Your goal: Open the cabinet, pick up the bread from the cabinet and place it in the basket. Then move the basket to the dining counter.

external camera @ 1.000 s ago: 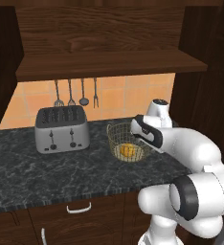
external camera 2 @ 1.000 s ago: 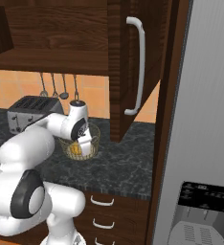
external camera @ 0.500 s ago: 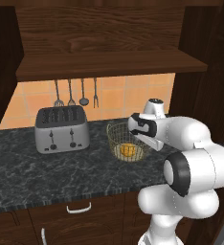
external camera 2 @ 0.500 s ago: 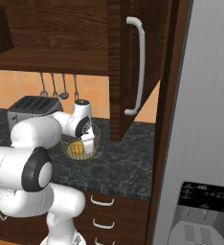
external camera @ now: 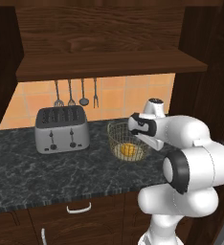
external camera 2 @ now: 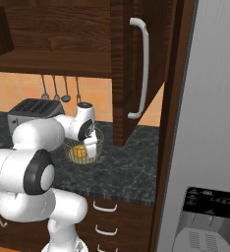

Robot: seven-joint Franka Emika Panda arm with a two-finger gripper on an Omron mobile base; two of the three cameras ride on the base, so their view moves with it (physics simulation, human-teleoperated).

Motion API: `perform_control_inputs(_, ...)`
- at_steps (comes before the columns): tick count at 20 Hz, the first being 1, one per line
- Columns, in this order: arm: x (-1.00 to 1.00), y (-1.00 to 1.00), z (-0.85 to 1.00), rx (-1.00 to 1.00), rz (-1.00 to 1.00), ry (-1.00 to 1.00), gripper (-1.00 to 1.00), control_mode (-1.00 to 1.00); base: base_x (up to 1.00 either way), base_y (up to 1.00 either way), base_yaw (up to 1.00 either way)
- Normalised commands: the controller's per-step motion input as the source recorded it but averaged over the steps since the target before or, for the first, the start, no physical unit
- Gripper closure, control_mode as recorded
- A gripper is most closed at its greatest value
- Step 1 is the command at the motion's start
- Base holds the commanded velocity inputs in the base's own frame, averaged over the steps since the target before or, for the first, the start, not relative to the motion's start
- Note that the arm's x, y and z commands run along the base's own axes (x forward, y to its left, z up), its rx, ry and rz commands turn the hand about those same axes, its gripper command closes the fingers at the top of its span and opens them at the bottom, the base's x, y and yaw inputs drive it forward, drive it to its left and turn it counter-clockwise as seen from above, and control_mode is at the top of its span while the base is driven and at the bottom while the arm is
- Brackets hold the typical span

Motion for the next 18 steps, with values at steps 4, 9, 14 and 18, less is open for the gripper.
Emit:
perform_control_inputs(4, -0.02, 0.04, -0.06, 0.0, 0.0, 0.0, 1.0, -1.0, 0.0, 0.0, 0.0)
perform_control_inputs(9, 0.0, 0.0, 0.0, 0.0, 0.0, 0.0, 1.0, -1.0, 0.0, 0.0, 0.0)
perform_control_inputs(14, -0.11, 0.0, 0.08, 0.0, -0.03, 0.0, 1.0, -1.0, 0.0, 0.0, 0.0)
perform_control_inputs(18, -0.41, 0.0, 0.46, 0.0, -0.06, -0.02, 1.0, -1.0, 0.0, 0.0, 0.0)
